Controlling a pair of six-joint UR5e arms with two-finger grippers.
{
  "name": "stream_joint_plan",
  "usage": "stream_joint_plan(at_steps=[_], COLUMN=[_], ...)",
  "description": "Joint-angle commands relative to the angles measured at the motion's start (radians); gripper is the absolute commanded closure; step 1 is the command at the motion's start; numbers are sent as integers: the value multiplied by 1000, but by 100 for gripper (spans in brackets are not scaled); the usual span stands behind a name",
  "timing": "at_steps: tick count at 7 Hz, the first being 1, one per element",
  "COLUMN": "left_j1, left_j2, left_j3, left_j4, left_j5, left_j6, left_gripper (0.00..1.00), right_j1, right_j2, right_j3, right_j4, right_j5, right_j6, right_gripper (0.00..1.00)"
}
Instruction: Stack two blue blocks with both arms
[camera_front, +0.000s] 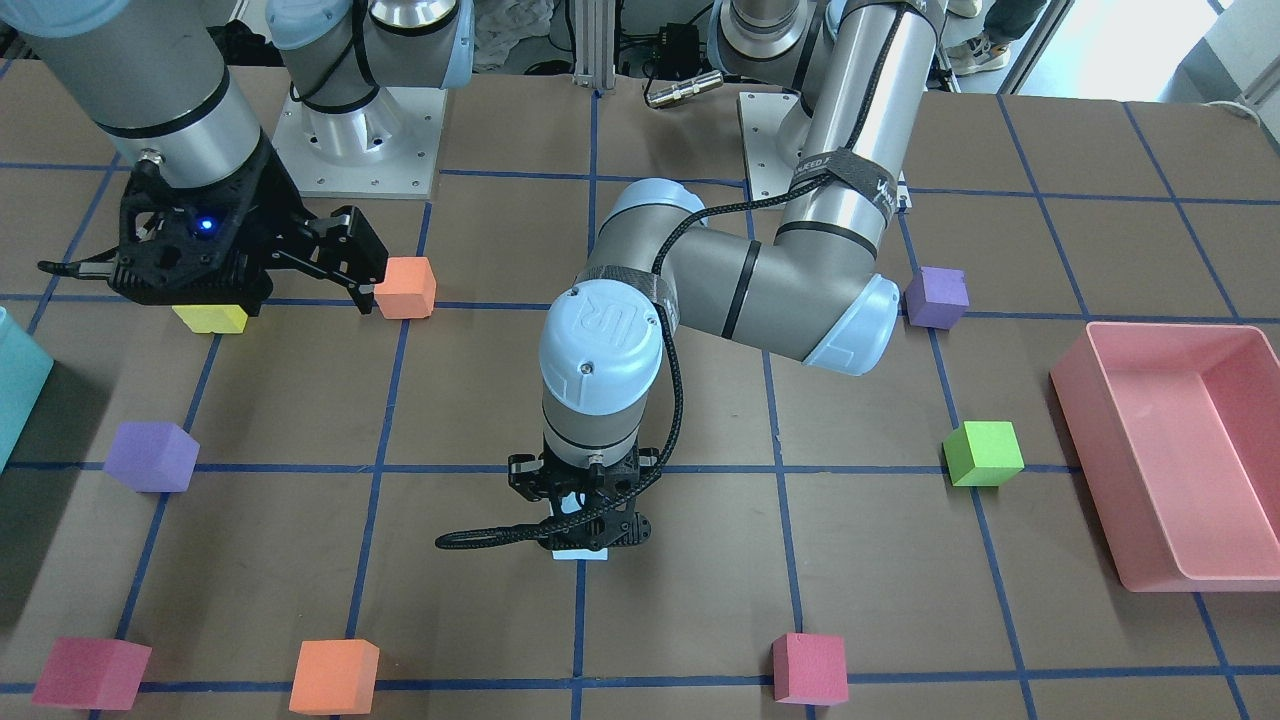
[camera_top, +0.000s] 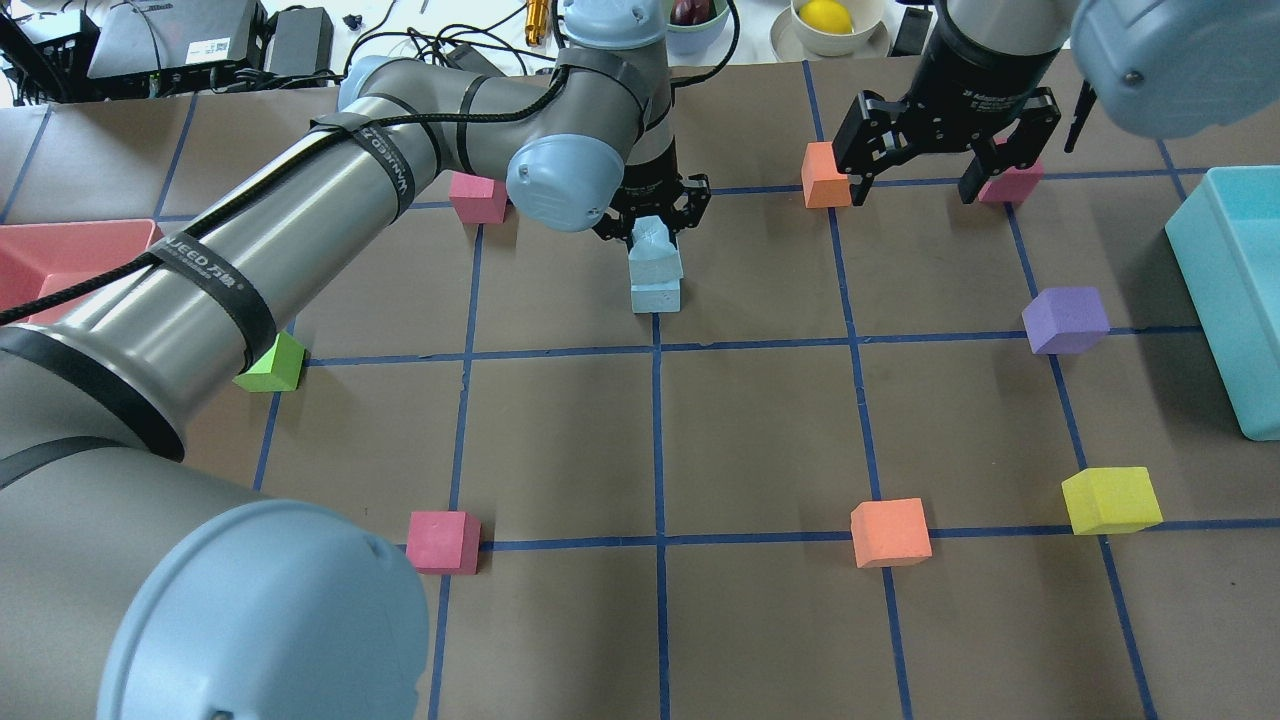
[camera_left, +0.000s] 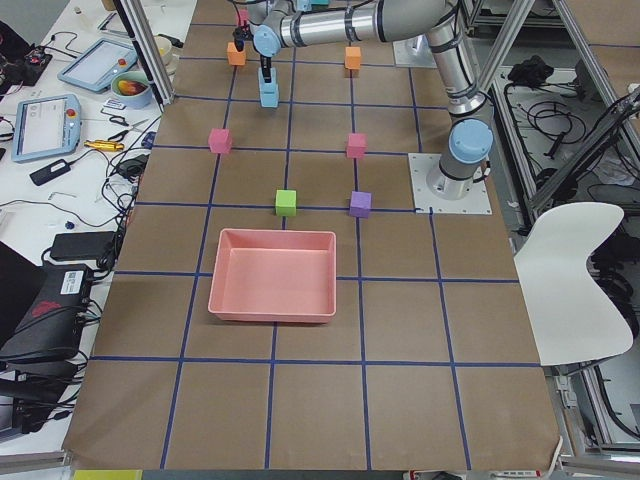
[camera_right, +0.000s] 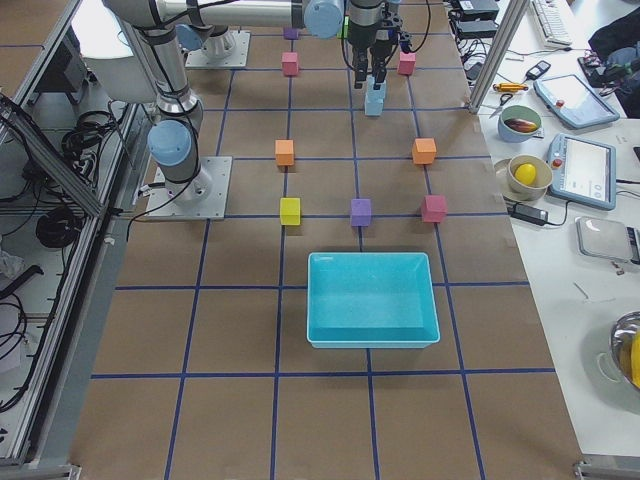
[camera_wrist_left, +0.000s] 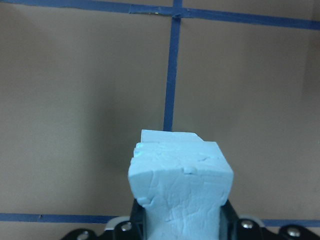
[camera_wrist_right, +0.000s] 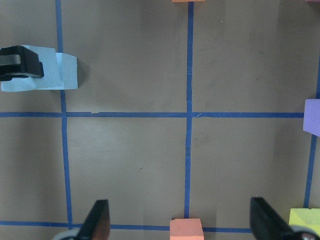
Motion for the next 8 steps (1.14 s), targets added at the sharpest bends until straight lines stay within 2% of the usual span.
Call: stream_joint_plan(at_steps=[1,2,3,4,5,7,8], left_j1=[0,1,0,0,0,3,16], left_j2=[-12,-16,-22,-24,-27,0,20], left_j3=[1,-1,1,1,1,12,12], left_j4=[0,-2,1,9,11,3,-21], left_j5=[-1,1,4,4,2,-1,-6], left_j6=[-1,0,8,-6,-8,-6,11], left_gripper=[100,83,52,13,9,7,2], right_j1=[-28,-21,-17,-17,-17,-17,-17], right_j2=[-20,-35,-63,-84,-104,-103,-103], right_j3=[8,17,43,83,104,106,98], right_j4=[30,44,44,40,31,29,29], right_j5=[-1,-5,-5,-8,-24,-28,-29], right_j6=[131,171,173,173,173,172,167], right_gripper=[0,0,0,0,0,0,0])
